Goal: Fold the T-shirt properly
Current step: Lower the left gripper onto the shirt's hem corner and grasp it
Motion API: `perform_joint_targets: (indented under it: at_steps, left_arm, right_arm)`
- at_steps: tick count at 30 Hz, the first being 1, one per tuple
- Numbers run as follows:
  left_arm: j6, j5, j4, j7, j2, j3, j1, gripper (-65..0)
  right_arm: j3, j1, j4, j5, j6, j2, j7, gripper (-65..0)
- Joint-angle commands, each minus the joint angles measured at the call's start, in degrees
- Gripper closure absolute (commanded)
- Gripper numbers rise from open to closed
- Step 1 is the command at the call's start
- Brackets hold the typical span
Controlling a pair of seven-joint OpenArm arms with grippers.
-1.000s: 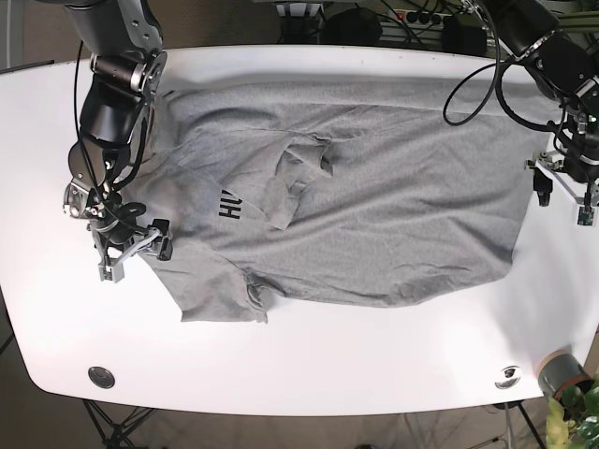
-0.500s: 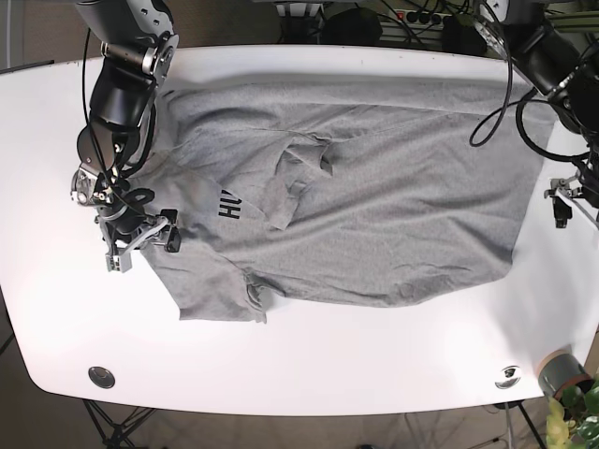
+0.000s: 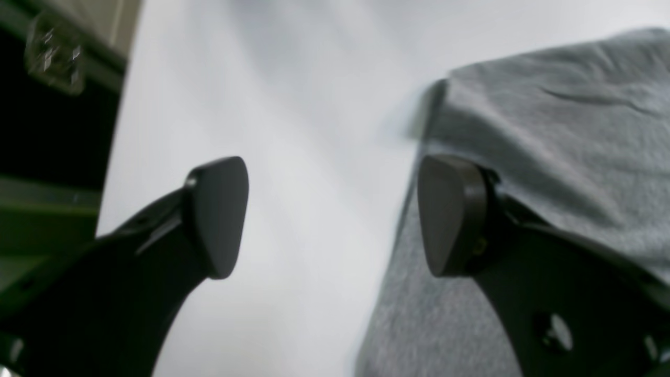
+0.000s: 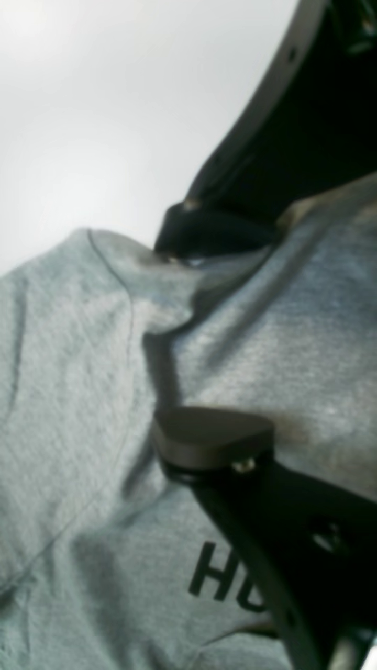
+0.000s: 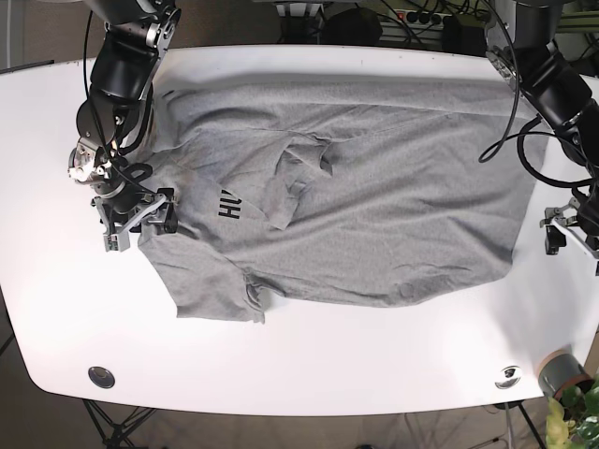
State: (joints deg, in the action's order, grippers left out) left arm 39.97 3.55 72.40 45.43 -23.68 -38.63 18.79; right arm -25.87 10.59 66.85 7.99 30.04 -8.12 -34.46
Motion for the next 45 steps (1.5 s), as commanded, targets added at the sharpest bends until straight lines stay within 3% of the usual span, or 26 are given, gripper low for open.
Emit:
perform_joint_targets:
  at_steps: [1,11,14,17,20,23,30,37,45]
  left_arm:
    - [0.03,0.89,-0.45,-1.69,-2.03,0.7,1.39,-46.4]
    - [0.03,0.89,-4.4,-6.53,-2.03,1.14,1.57,-46.4]
    - [-2.47,0.89,-6.25,-8.73,-2.12,1.4,1.74,-46.5]
    - [-4.32,0.89,-8.45,-12.59,-2.21,3.86,1.83,-46.5]
    - [-5.46,1.06,-10.82,-16.55,-2.91,7.56,1.83,-46.5]
    - [-6.69,1.33,-14.07,-18.92,-3.26,10.54,2.27,-46.5]
    - [-11.44,0.98,-26.82,-24.46,-3.35,14.06,9.83,-46.5]
    - [-11.35,1.33,-37.1,-25.17,-4.58,21.09,16.42,-46.5]
    - [-6.87,1.15,-38.77,-25.25,-3.44,21.8,16.95,-46.5]
  right_arm:
    - [-0.2,-0.35,0.01,-1.62,-0.81,-0.45,-2.86,-44.9]
    - [0.15,-3.07,0.62,-1.62,-0.81,-0.1,-3.12,-44.4]
    - [0.15,-3.42,1.59,-1.53,-0.81,0.34,-3.12,-41.7]
    - [0.15,-3.34,1.59,-1.62,-0.81,1.22,-3.04,-29.6]
    - [0.15,-3.16,1.59,-1.62,-0.9,1.22,-3.04,-12.5]
    - [0.15,-2.37,1.59,-1.62,-0.9,1.22,-3.12,-2.7]
    - [0.24,-1.93,1.85,-1.62,-0.9,1.22,-3.12,-2.4]
    - [0.24,-1.31,1.85,-1.62,-0.9,1.39,-3.04,-2.4]
    - [0.24,-0.7,1.85,-1.62,-0.9,1.66,-3.04,-2.4]
